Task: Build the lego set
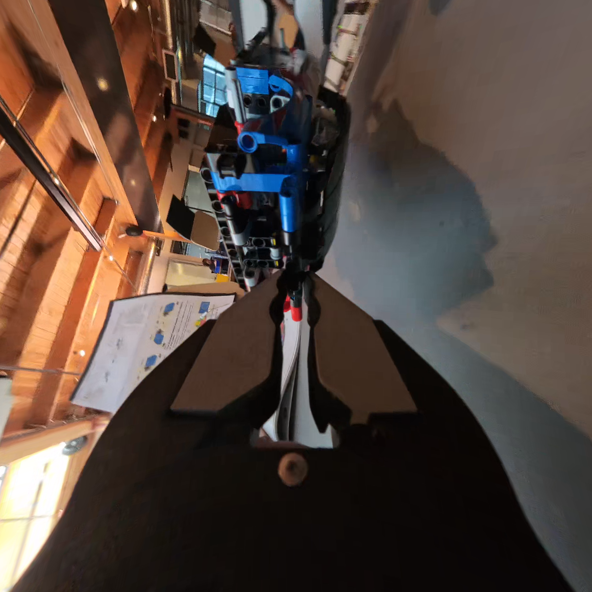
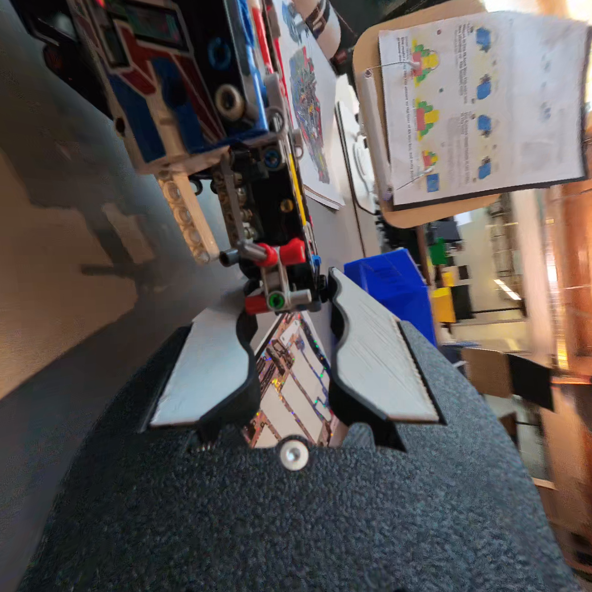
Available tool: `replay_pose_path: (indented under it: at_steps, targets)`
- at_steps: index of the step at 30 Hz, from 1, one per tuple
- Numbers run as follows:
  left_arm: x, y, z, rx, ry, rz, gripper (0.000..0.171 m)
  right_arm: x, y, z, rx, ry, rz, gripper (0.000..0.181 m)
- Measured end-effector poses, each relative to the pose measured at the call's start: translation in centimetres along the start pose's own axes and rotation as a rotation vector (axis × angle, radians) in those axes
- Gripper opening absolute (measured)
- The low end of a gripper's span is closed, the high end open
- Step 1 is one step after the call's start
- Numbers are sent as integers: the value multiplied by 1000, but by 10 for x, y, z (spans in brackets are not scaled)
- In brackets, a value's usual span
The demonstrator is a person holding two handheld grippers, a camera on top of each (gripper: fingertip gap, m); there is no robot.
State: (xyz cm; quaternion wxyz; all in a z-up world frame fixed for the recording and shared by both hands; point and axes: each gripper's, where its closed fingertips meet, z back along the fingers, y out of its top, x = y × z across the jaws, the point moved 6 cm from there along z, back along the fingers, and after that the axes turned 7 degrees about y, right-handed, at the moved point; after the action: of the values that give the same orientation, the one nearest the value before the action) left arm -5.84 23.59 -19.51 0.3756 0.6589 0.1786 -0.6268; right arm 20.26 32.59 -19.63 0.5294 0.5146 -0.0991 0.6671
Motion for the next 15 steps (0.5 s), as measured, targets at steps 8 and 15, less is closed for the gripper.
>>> replay_pose_path:
  at_steps: [8, 15]
  targets:
    - [34, 14, -11, -70, -137, -118, 10, 3, -22, -27, -121, -93, 249, 45]
    - [14, 25, 4, -141, -176, 274, 40, 14, -51, -8, -310, -87, 303, 46]
